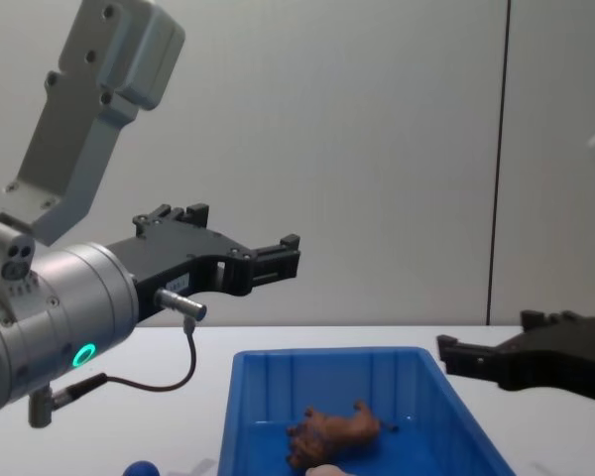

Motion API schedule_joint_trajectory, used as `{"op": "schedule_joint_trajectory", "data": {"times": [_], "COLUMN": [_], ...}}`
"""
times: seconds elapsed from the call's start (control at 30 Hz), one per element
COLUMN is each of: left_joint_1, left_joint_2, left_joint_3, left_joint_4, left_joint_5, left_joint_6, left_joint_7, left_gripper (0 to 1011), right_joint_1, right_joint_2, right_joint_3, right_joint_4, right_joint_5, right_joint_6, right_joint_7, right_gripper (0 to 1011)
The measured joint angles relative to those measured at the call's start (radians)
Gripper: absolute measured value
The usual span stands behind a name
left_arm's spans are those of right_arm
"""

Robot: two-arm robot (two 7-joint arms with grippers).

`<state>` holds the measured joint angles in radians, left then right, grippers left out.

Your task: Pick up the two dolls from the table and place them into the box.

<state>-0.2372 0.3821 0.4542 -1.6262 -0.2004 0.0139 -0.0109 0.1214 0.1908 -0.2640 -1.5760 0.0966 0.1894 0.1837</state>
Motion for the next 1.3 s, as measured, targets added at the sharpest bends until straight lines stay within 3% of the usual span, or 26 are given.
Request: {"op": "schedule_joint_trajectory", "data": {"times": [0.27,0.7,1.3], "left_joint_1": [0.000,0.008,0.058], "left_joint_2": [0.000,0.008,0.061], "left_joint_3": [0.000,-0.005,-0.042], "left_joint_4": [0.000,-0.010,-0.068], "left_joint_5": [0.000,-0.006,-0.106], "left_joint_6": [0.000,0.020,0.198], "left_joint_7": [0.000,0.005,0.053], "left_gripper": [1001,1001,1001], "right_joint_1": [-0.045,-0.074,-0.088], "right_joint_2": [0.024,0.041,0.048], "right_joint_3": [0.022,0.036,0.042], "right_joint_4": [-0.050,-0.082,-0.097], "right_joint_5": [0.034,0.057,0.067], "right_joint_6": [0.013,0.023,0.027], "right_joint_7": [-0.070,-0.113,-0.133], "right_gripper": [1001,1001,1001]}}
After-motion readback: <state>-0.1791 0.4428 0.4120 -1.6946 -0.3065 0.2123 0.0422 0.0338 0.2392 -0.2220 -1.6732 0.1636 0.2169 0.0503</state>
